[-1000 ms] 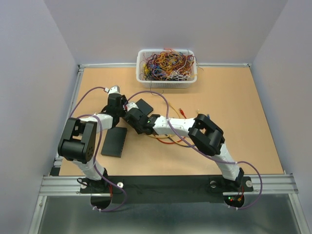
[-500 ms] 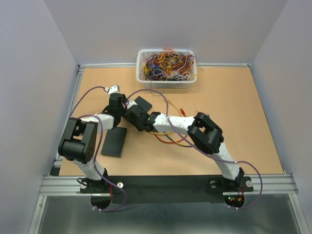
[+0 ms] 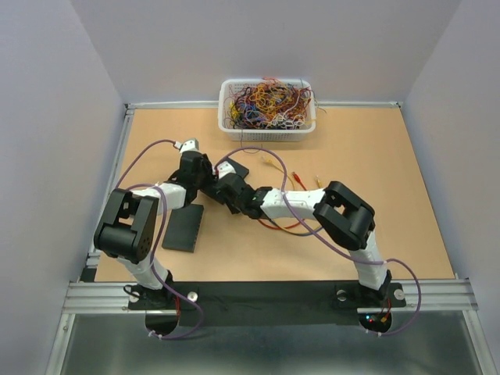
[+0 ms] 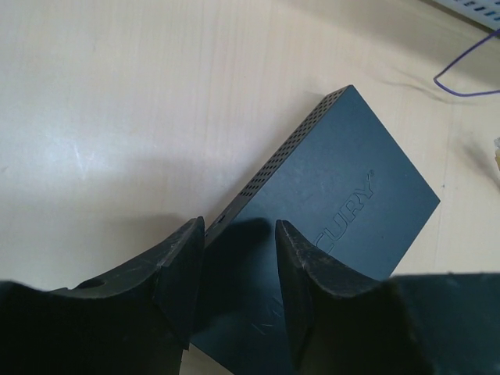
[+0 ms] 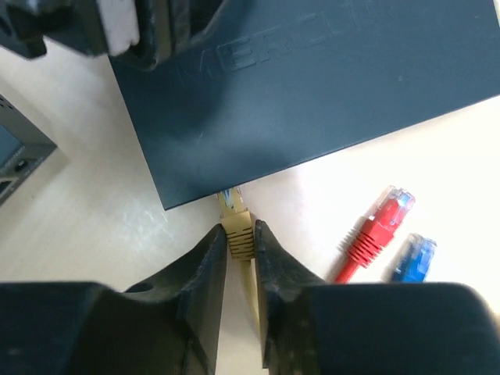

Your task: Insert the plug into the switch port

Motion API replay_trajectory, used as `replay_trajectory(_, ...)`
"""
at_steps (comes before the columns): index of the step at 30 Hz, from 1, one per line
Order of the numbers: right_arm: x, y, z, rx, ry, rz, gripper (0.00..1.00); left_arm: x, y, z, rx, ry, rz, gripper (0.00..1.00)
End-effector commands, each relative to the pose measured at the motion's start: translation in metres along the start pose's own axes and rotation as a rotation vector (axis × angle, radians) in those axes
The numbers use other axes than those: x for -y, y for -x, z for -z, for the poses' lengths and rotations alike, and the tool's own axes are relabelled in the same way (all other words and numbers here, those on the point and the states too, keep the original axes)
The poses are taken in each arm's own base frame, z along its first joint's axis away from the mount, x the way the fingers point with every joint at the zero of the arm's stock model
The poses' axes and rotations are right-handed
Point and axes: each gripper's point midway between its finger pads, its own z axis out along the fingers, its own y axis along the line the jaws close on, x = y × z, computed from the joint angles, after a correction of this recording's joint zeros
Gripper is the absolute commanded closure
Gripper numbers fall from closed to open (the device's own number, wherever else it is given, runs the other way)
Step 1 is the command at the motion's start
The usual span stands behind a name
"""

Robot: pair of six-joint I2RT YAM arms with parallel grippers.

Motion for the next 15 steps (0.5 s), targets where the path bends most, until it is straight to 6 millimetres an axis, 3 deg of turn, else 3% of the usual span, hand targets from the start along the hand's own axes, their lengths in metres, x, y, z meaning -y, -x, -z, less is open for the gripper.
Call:
replay_trajectory(1, 0.012, 0.082, 0.027, 0.256, 0.009, -0.164, 0.69, 0.007, -0.055, 0.017, -0.220, -0.032, -0.016, 0.47)
replay_trajectory(5, 0.012, 0.077, 0.043, 0.253, 0.040, -0.155, 0.46, 0.007, -0.043, 0.014, -0.200, -0.013, -0.023, 0.46)
replay_trajectory(8, 0.012, 0.082, 0.058, 0.269, 0.062, -0.158, 0.38, 0.007, -0.034, 0.011, -0.194, 0.005, -0.031, 0.45)
replay_trajectory(9, 0.013, 0.075, 0.060, 0.258, 0.064, -0.155, 0.36, 0.006, -0.034, 0.010, -0.197, 0.009, -0.035, 0.45)
replay_trajectory(15, 0.026, 0.079, 0.093, 0.300, 0.043, -0.188, 0.35, 0.000, -0.016, 0.011, -0.164, 0.054, -0.039, 0.45)
